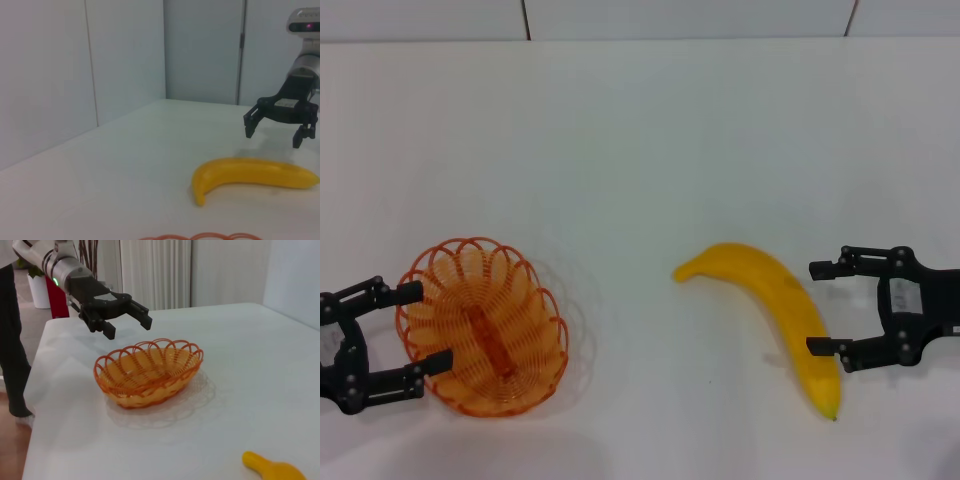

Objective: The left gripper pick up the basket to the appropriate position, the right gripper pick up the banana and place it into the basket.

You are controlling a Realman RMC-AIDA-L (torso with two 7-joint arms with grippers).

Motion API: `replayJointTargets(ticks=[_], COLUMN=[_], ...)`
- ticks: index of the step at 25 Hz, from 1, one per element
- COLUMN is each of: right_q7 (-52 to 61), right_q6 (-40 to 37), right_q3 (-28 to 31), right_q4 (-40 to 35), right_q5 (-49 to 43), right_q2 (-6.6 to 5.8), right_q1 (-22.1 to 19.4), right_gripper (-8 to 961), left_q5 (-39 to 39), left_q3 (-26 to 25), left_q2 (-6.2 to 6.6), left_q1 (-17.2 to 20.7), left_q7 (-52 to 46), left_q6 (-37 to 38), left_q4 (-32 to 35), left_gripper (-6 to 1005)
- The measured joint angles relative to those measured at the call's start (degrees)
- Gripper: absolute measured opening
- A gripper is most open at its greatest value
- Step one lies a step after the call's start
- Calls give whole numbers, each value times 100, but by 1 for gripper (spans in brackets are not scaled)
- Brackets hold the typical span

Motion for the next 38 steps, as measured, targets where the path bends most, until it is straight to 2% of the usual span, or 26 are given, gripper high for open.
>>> replayJointTargets(ticks=[11,15,17,20,24,25,27,28,31,33,35,38], right_q7=[0,0,0,0,3,2,1,3,16,31,43,45], right_q6=[1,1,1,1,0,0,2,10,54,65,68,69], right_q3=[-3,2,9,7,5,6,10,10,6,1,-1,-2], right_q4=[1,1,1,1,1,1,1,1,1,1,1,1], right_q5=[1,1,1,1,2,6,7,7,3,1,0,0], right_q2=[11,10,10,8,4,4,4,1,1,4,6,8], right_q1=[12,11,10,14,24,36,60,69,112,141,168,188], right_gripper=[878,878,878,878,877,877,877,877,877,877,877,876], left_q5=[-8,-290,-757,-1444,-1890,-1829,-1554,-1147,80,769,1487,2188], left_q3=[-3,-307,-672,-877,-879,-846,-779,-685,-258,185,691,1236], left_q2=[-9,-16,-15,-4,5,66,161,278,587,667,607,351], left_q1=[-1,-2,-10,-108,-403,-580,-815,-1070,-1739,-2076,-2340,-2478], left_q7=[2,-59,-404,-1321,-3281,-4101,-4898,-5356,-5752,-5769,-5685,-5294], left_q6=[9,193,464,692,598,450,266,150,130,146,126,101], left_q4=[1,10,62,412,1424,1831,2217,2422,2568,2647,2909,3422], left_gripper=[837,829,826,820,812,810,806,805,799,795,791,785])
